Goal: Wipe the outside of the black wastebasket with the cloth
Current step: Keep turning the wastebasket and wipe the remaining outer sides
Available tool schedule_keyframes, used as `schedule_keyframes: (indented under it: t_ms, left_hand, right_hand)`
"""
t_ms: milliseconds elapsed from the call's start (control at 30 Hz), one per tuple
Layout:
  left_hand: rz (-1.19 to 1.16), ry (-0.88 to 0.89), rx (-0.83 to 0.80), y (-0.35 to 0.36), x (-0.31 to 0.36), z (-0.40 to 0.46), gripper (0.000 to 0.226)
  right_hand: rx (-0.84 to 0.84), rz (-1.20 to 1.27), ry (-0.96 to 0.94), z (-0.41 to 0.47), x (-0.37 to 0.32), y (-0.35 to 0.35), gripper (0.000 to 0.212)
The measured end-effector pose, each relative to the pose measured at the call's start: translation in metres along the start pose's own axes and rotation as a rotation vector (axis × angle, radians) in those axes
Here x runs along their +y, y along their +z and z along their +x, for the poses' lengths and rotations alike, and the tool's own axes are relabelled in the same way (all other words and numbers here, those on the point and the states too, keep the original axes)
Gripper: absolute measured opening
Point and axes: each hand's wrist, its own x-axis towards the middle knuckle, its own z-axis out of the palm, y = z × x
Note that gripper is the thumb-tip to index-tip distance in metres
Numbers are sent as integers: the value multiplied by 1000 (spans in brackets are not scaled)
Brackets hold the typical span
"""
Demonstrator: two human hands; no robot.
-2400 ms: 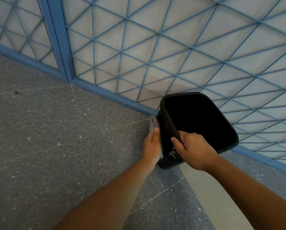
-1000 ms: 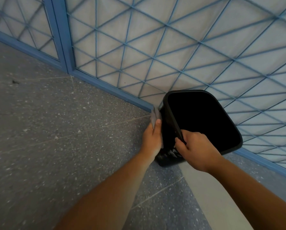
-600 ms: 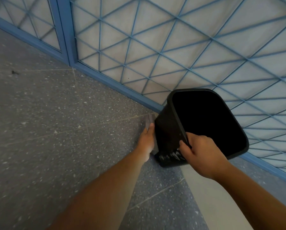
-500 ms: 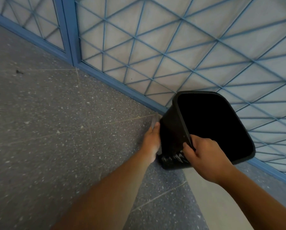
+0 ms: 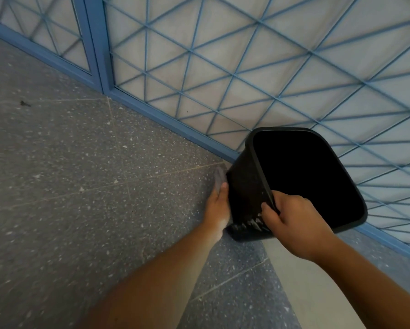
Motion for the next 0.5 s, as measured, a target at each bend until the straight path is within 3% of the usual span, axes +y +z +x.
schedule_keyframes:
  t_ms: [167, 300, 433, 500]
  left_hand:
    - [9, 100, -19, 10, 2, -2, 34]
    - [-12, -47, -36, -5, 0, 9, 52]
    - [-20, -7, -54, 4, 2, 3, 67]
    - [11, -31, -46, -2, -3, 2, 61]
  right_hand:
    - [-2, -22, 15, 0, 0, -1, 26]
    - [11, -14, 15, 0, -1, 2, 28]
    - [14, -20, 9, 1, 2, 2, 29]
    - [10, -5, 15, 0, 2, 1, 29]
